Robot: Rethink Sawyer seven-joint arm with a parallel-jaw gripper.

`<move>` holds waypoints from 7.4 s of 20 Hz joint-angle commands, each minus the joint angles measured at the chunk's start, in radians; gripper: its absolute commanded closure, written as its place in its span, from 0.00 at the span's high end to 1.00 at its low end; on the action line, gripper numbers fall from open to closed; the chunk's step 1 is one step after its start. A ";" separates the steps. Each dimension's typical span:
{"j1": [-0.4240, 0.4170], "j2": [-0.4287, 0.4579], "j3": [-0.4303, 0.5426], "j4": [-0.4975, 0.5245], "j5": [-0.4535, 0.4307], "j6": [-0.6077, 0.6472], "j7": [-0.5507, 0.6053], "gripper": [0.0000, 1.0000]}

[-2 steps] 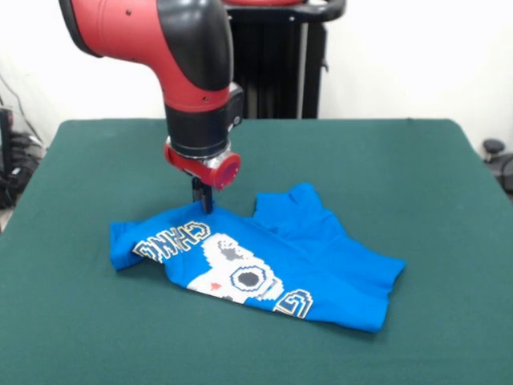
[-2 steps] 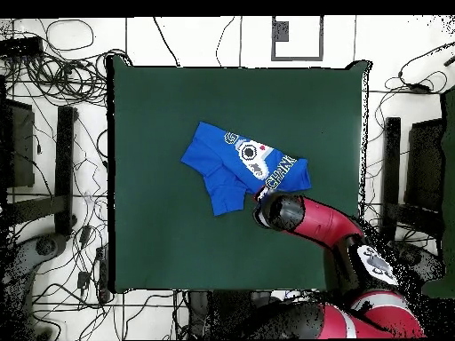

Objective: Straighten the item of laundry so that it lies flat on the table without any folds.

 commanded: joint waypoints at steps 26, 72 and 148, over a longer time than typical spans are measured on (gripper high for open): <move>0.032 -0.018 0.052 -0.032 -0.025 0.123 0.047 0.00; -0.007 -0.002 0.091 0.056 -0.088 -0.021 0.051 1.00; -0.024 0.004 0.094 0.123 -0.108 -0.098 0.064 1.00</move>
